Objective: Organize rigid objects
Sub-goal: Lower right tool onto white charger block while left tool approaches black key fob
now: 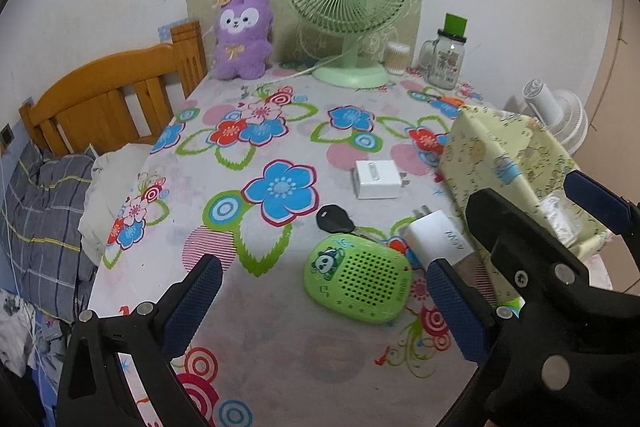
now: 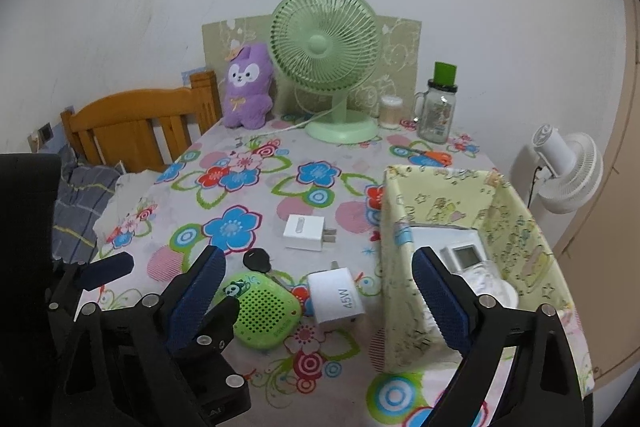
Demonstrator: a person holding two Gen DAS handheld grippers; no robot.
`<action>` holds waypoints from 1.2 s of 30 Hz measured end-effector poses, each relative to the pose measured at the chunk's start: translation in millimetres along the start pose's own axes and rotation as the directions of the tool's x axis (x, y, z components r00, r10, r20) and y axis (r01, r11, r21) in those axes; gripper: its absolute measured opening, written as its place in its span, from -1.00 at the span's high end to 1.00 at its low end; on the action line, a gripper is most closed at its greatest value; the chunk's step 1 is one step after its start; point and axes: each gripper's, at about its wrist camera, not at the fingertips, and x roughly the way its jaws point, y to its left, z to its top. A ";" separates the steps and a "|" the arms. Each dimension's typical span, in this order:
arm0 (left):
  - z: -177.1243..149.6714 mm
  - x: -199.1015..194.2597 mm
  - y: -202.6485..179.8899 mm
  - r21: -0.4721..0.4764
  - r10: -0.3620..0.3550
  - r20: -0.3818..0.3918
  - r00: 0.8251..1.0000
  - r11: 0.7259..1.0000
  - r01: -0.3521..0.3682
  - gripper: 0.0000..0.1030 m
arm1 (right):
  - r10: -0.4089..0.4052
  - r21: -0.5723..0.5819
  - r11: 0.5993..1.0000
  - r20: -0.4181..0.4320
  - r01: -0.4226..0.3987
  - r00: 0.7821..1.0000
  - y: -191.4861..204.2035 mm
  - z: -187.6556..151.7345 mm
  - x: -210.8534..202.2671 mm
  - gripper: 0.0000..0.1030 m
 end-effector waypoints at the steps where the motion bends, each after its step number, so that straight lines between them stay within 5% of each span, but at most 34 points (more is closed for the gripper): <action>1: 0.5 4.0 1.8 0.001 0.002 -0.005 1.000 1.000 -0.002 -0.99 | 0.001 -0.001 1.000 -0.006 -0.001 1.000 1.3 -0.1 4.2 -0.82; 19: 7.3 51.8 15.4 0.040 0.022 -0.068 0.997 0.999 -0.019 -0.99 | 0.020 0.000 1.000 -0.128 -0.020 0.992 15.9 -1.6 58.5 -0.61; 36: 9.1 90.4 11.2 0.091 0.028 -0.131 0.991 0.996 -0.016 -0.99 | -0.052 0.038 0.997 -0.261 0.064 0.964 10.7 -10.4 105.8 -0.47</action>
